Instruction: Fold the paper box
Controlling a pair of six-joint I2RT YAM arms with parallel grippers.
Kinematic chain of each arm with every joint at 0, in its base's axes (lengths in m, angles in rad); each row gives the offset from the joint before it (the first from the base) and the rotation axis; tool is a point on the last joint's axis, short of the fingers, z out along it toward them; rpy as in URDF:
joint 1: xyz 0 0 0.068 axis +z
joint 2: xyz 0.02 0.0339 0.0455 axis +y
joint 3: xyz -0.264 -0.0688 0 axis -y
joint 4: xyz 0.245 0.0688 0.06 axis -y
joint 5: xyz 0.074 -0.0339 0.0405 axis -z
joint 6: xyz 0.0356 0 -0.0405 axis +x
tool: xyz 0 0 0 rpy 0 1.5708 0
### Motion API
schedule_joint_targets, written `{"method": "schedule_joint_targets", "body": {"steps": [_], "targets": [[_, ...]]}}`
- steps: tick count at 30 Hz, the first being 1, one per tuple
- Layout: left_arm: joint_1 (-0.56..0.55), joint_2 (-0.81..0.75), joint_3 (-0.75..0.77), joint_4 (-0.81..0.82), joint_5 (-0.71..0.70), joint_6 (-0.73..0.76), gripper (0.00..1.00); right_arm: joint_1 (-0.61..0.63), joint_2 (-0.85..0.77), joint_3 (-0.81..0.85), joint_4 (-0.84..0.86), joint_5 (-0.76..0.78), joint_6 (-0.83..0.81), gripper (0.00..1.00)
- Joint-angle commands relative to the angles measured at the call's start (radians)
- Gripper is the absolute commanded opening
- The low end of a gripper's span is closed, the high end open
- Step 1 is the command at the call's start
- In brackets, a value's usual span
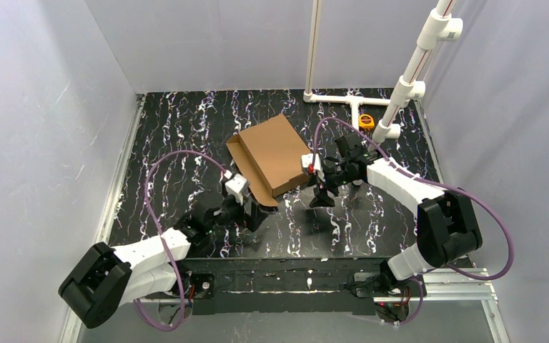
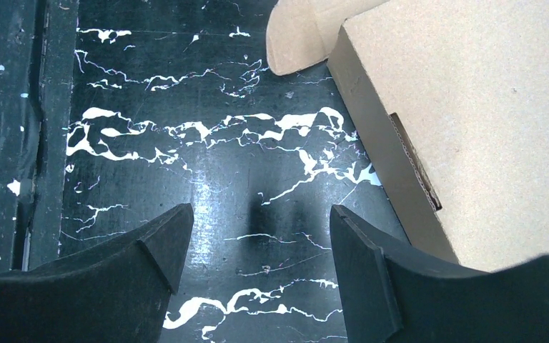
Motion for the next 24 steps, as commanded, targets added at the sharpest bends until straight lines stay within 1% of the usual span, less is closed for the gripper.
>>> {"method": "schedule_joint_targets", "body": {"steps": [1,3,5,6,7,10,11,15,17,24], "targets": [[-0.066,-0.036,-0.061,0.222,0.059,0.39,0.9,-0.005,0.009,0.032,-0.014,-0.024,-0.015,0.78],[-0.098,-0.026,-0.071,0.224,0.031,0.516,0.89,-0.005,0.012,0.033,-0.016,-0.024,-0.017,0.79],[-0.113,0.006,-0.075,0.224,0.022,0.616,0.84,-0.005,0.018,0.035,-0.018,-0.022,-0.017,0.78],[-0.119,0.031,-0.073,0.226,0.005,0.654,0.83,-0.005,0.019,0.036,-0.02,-0.023,-0.018,0.79],[-0.13,0.05,-0.072,0.226,-0.008,0.688,0.79,-0.006,0.02,0.037,-0.021,-0.023,-0.019,0.78],[-0.19,0.113,-0.056,0.235,-0.095,0.781,0.76,-0.005,0.023,0.037,-0.022,-0.021,-0.021,0.79],[-0.199,0.14,-0.045,0.239,-0.119,0.798,0.74,-0.005,0.025,0.036,-0.023,-0.022,-0.021,0.79],[-0.205,0.23,-0.006,0.272,-0.142,0.836,0.68,-0.005,0.036,0.039,-0.032,-0.024,-0.024,0.79],[-0.205,0.272,0.011,0.295,-0.175,0.839,0.66,-0.005,0.039,0.041,-0.035,-0.024,-0.027,0.79],[-0.205,0.369,0.057,0.33,-0.195,0.838,0.59,-0.005,0.044,0.043,-0.042,-0.024,-0.032,0.79]]}}
